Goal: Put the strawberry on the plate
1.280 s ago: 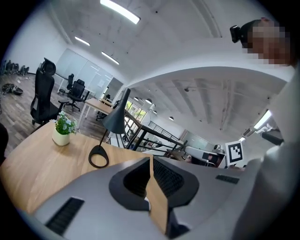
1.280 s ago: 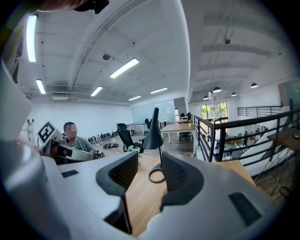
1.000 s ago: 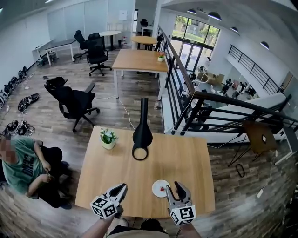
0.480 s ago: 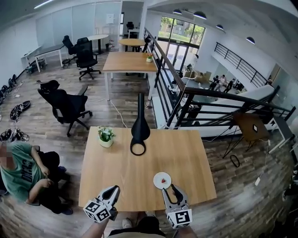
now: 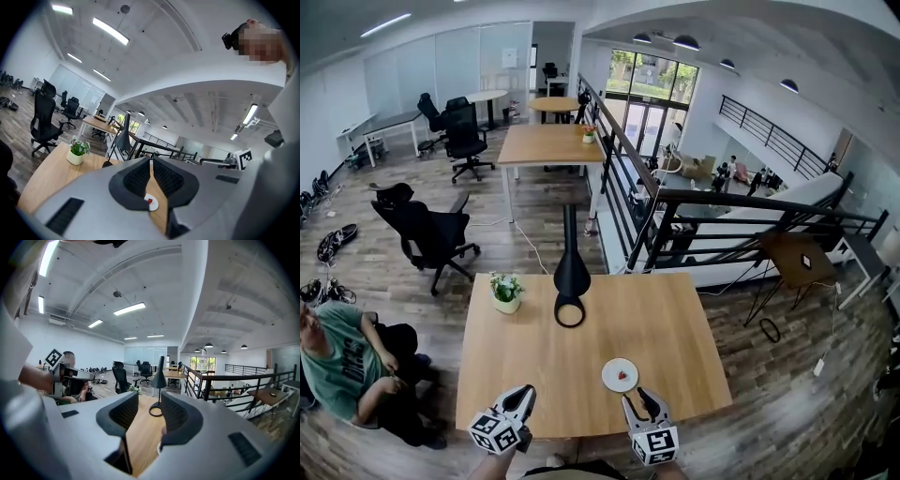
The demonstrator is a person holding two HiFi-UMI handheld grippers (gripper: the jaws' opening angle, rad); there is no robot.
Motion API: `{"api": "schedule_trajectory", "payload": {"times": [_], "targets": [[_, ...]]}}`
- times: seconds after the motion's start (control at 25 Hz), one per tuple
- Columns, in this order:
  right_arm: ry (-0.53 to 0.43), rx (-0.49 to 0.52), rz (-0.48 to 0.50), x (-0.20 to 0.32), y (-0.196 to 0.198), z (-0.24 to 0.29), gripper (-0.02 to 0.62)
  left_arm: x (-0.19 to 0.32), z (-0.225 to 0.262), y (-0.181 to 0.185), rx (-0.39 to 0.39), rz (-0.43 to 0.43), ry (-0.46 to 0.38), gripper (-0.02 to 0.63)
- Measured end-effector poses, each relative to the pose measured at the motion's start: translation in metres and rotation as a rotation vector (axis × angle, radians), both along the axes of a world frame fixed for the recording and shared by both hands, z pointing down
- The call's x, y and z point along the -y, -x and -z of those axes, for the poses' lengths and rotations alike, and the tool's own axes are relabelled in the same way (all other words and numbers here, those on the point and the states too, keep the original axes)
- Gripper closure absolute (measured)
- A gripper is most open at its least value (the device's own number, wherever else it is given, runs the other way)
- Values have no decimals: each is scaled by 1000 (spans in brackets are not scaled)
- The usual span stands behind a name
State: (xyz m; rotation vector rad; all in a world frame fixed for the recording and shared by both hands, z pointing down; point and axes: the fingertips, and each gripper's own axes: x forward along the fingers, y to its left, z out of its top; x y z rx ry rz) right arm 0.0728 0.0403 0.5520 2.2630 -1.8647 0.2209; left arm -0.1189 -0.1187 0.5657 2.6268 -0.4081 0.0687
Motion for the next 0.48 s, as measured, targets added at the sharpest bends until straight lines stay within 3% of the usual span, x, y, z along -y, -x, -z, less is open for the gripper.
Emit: {"api": "schedule_trajectory", "payload": {"times": [0.16,0.28,0.48], "targets": [[34,23,2,0,-20,1,439,3,2,-18,-1,8,4,601],[79,-11,30,-4,-28,2,509,-2,9,-33,0,0,11,601],[89,-26,44,-8,-39,1,526,-8,10,-49,-4,-3,24,601]]}}
